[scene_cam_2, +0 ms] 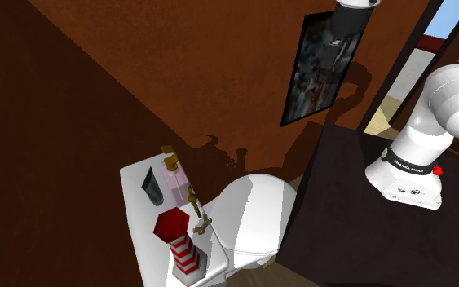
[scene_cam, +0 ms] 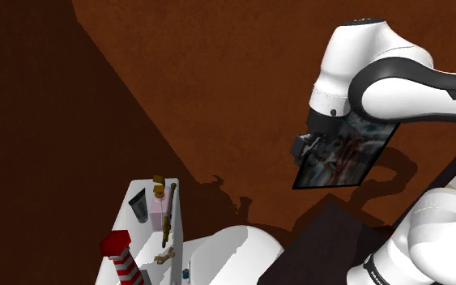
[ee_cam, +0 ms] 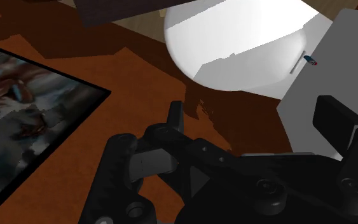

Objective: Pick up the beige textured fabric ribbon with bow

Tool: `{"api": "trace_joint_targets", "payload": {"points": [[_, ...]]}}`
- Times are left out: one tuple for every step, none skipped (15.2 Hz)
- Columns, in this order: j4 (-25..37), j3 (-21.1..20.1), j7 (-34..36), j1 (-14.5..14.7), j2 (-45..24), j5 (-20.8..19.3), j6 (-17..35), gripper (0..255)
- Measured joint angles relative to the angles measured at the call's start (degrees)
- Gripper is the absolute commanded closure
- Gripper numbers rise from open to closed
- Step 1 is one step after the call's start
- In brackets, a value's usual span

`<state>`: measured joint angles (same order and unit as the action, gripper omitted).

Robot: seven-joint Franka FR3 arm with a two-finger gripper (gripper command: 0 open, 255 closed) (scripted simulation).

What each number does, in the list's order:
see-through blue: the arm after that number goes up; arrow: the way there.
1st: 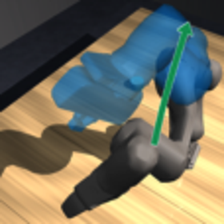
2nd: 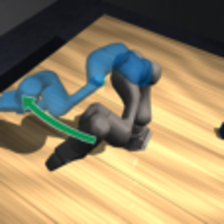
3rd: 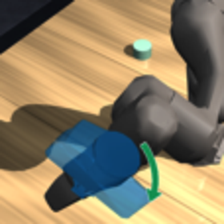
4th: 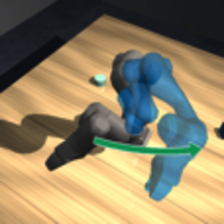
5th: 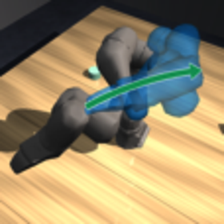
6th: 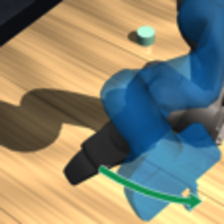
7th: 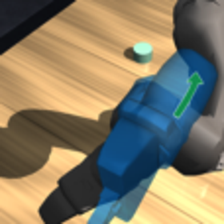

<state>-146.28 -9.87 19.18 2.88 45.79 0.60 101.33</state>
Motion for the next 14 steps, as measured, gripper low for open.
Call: {"api": "trace_joint_targets", "payload": {"points": [[-0.96,-1.06,1.12,0.45,-0.47,0.70,1.98,0],[-2.48,-1.97,2.09,0.95,-0.33,1.36,3.93,0],[-3.52,-3.11,3.21,1.33,-1.32,2.00,6.42,0],[-4.23,-4.23,4.31,1.60,-2.68,2.53,9.06,0],[-5.23,-5.18,5.26,1.97,-3.25,3.04,11.22,0],[-5.71,-6.48,6.55,2.38,-4.34,3.63,13.34,0],[-6.65,-7.40,7.42,2.62,-5.19,4.01,15.67,0],[-6.94,-8.31,8.27,2.64,-6.54,4.19,17.90,0],[-7.62,-9.52,9.39,2.79,-8.03,4.47,20.56,0],[-8.14,-10.82,10.62,2.81,-9.85,4.64,23.45,0],[-8.17,-12.01,11.80,2.76,-11.55,4.68,25.80,0],[-8.76,-13.47,13.30,2.97,-12.89,4.86,28.24,0],[-8.84,-14.65,14.50,2.77,-14.46,4.66,30.50,0],[-8.53,-16.15,16.05,2.40,-16.58,4.26,32.85,0]]}}
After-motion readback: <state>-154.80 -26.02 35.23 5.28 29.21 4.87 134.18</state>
